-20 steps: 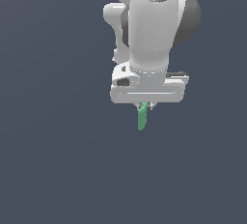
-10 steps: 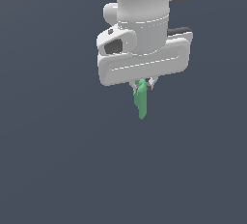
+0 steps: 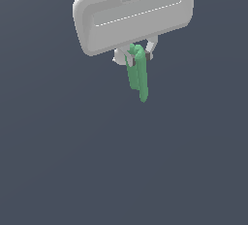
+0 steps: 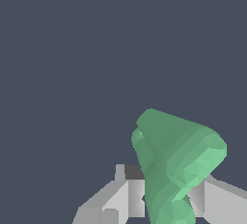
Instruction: Pick up the object and move it to a goal position.
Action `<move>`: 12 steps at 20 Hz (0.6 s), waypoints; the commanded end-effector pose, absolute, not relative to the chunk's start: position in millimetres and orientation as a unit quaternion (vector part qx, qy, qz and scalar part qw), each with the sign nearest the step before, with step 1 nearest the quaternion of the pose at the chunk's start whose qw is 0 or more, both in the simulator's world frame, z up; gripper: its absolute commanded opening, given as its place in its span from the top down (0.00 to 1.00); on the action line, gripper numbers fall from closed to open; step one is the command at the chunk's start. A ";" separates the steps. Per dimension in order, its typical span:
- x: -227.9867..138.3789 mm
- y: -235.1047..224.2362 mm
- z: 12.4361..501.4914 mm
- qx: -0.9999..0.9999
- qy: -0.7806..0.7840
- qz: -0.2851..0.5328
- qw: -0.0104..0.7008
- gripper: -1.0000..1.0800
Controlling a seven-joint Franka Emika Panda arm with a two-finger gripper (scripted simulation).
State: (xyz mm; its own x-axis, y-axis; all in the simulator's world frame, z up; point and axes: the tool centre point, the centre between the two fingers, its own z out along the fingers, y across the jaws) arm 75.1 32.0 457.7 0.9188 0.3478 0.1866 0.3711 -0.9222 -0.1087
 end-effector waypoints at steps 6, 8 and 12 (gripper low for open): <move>77.3 21.7 503.4 -0.964 -0.237 -0.091 0.081 1.00; 77.9 19.8 511.3 -0.962 -0.245 -0.092 0.082 1.00; 79.0 17.2 522.6 -0.958 -0.258 -0.094 0.084 1.00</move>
